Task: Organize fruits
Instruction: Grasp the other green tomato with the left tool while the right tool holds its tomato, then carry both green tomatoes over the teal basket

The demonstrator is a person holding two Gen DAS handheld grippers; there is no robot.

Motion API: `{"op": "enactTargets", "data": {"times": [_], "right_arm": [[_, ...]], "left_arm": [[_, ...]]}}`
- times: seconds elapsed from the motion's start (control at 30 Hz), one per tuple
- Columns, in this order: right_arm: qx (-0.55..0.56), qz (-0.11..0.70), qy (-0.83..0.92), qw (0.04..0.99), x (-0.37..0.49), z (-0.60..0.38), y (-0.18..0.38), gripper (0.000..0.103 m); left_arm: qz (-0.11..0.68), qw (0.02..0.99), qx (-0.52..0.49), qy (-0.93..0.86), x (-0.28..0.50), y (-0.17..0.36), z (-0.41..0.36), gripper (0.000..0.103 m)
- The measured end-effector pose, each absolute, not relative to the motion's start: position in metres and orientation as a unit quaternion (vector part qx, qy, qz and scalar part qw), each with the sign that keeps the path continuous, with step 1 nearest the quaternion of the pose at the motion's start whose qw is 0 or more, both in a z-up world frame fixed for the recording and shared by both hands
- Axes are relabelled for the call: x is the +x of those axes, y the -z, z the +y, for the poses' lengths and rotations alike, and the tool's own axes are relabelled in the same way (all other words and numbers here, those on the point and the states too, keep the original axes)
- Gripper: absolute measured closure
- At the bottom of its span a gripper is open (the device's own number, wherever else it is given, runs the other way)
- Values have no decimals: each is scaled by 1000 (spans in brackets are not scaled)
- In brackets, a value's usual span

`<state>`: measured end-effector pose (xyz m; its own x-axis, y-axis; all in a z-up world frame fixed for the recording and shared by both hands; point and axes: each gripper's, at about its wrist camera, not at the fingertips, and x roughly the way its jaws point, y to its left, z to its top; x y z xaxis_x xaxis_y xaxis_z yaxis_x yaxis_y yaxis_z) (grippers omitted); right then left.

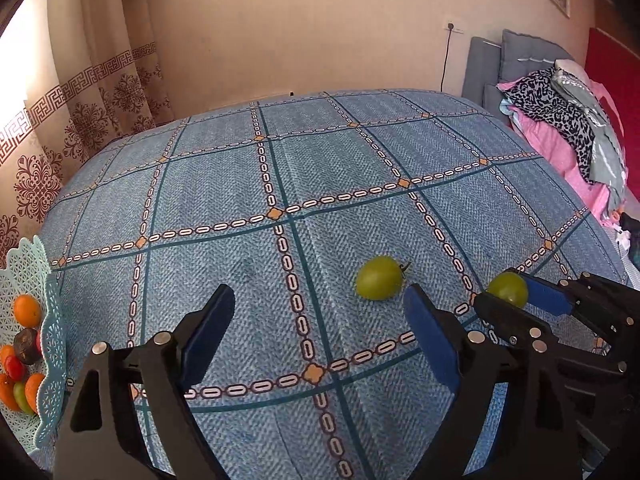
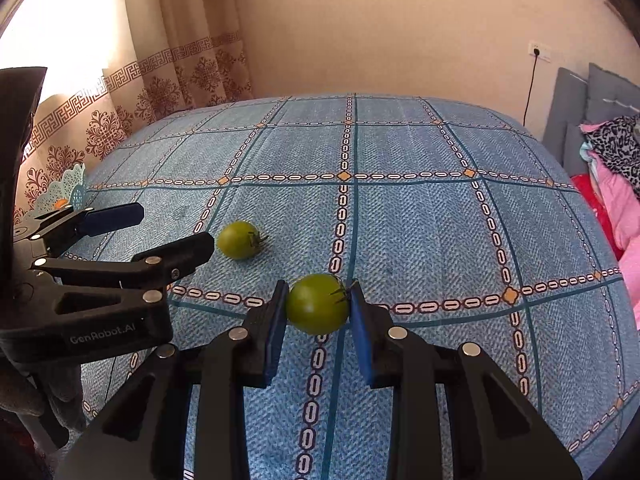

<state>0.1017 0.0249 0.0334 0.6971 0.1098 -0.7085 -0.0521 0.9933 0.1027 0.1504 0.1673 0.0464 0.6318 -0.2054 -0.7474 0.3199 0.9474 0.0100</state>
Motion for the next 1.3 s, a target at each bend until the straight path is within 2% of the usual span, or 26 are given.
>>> {"op": "enactTargets", "data": {"times": [0.17,0.37,0.43,0.57,0.7,1.3], "right_arm": [[49,386,-31,921,108,17,-35,73],[60,389,-23,919,110,9,-34,73],[60,388,-24,919,111,10,-34,73],[59,389,-27,919,110,11,-33,73],[57,391,-31,918,111,13,-32,73],[55,387,-40,919,111,15,-29,73]], "left_arm": [[413,892,71,168,158,-40,152,24],[428,883,72,178,167,-28,139,37],[434,880,71,180,170,-23,137,45],[435,879,71,179,175,-17,134,51],[430,882,70,180,175,-17,134,73],[388,910,64,132,142,-52,161,73]]}}
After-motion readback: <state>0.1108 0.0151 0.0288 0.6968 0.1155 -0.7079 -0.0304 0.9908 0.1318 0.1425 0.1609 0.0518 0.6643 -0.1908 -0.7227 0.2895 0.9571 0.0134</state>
